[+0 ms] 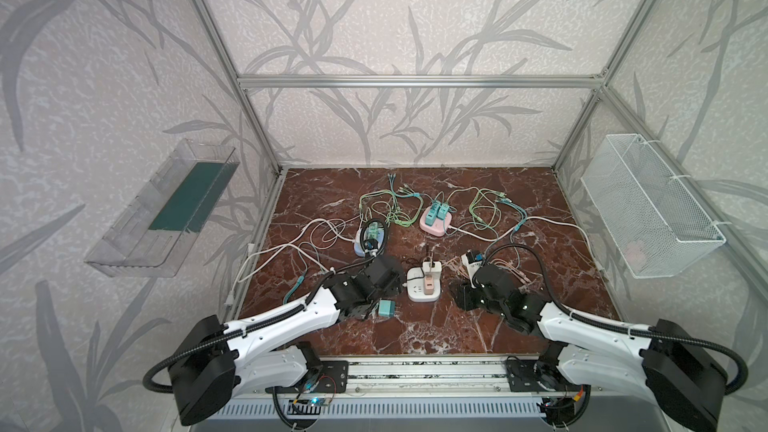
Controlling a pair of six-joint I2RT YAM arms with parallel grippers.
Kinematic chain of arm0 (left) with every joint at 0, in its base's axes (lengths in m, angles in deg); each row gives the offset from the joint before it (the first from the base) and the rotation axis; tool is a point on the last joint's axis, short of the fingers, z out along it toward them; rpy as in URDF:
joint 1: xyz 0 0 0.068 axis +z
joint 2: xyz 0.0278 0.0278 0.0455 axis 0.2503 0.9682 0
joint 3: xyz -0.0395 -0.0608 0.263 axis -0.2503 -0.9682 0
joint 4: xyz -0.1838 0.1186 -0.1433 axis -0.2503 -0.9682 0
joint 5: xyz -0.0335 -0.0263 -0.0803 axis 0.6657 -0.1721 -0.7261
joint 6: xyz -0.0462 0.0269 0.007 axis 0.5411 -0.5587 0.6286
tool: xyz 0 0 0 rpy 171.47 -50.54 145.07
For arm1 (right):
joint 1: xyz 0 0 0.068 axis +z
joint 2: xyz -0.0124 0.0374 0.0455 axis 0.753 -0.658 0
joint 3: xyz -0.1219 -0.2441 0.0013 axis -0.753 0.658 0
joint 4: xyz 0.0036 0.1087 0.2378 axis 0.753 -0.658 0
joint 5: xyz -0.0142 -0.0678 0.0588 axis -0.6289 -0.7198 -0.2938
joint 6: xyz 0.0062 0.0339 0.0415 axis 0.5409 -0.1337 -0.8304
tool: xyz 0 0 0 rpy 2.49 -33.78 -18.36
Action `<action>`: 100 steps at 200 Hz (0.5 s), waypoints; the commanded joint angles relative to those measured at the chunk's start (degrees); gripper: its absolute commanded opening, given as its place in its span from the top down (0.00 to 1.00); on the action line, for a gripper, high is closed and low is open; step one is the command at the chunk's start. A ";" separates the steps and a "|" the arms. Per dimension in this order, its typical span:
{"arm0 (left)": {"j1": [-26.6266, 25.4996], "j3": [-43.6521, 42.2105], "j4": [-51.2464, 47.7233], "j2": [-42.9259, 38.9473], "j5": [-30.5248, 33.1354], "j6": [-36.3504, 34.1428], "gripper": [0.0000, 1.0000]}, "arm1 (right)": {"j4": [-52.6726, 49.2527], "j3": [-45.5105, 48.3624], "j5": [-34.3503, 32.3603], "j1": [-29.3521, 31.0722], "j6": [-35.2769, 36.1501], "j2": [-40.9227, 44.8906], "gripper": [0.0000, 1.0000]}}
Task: Pull the plug off the socket
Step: 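Set the teal charger on the table and open the left gripper, then grasp the pink charger with the right gripper while the left gripper moves to the strip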
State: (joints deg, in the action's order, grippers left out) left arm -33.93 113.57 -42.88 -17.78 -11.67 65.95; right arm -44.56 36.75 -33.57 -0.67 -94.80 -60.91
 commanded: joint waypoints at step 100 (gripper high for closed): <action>3.68 3.42 7.24 9.25 -11.43 -8.51 0.29 | -4.87 -5.99 -26.35 22.70 -8.53 -5.57 0.40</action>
State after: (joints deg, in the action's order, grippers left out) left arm -30.69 116.43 -37.11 -8.14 -22.10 58.54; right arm -49.04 34.09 -55.45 20.64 -100.70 -62.97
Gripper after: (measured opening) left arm 0.708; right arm 0.595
